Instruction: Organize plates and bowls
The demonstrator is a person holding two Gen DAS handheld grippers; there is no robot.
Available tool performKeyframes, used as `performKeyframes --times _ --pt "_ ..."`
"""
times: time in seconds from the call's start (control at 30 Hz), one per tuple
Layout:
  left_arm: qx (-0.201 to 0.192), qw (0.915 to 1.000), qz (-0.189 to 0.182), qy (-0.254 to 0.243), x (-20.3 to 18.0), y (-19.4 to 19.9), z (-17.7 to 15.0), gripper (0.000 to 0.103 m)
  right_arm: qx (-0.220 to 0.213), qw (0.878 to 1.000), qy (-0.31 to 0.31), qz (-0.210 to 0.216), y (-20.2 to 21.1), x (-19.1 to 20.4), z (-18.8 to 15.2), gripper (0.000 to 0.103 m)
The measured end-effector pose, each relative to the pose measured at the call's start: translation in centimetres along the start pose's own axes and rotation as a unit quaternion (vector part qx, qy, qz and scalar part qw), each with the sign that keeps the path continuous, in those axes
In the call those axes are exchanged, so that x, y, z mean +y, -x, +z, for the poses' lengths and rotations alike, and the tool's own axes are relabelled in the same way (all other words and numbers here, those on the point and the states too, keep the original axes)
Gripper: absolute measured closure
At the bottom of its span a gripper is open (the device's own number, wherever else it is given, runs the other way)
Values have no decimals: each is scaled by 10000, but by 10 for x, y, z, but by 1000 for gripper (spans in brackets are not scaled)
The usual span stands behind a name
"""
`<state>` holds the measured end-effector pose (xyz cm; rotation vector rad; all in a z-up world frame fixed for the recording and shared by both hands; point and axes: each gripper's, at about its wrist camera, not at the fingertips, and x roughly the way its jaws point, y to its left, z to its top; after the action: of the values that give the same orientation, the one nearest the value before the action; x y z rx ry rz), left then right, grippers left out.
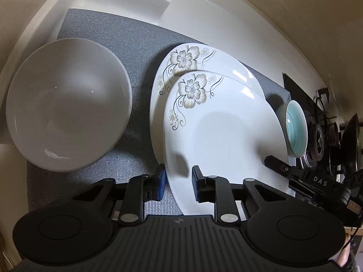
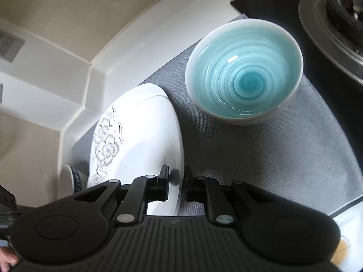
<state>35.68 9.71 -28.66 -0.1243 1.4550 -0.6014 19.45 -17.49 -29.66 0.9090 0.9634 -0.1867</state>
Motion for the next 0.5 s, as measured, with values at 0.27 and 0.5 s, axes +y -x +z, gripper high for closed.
performKeyframes --times 0.27,0.5 --pt "-83 9999 -113 57 6 2 -5 86 140 9989 418 -132 17 7 -5 85" --pt "-83 9998 -186 41 8 4 -9 86 208 9982 394 -393 22 12 -7 84"
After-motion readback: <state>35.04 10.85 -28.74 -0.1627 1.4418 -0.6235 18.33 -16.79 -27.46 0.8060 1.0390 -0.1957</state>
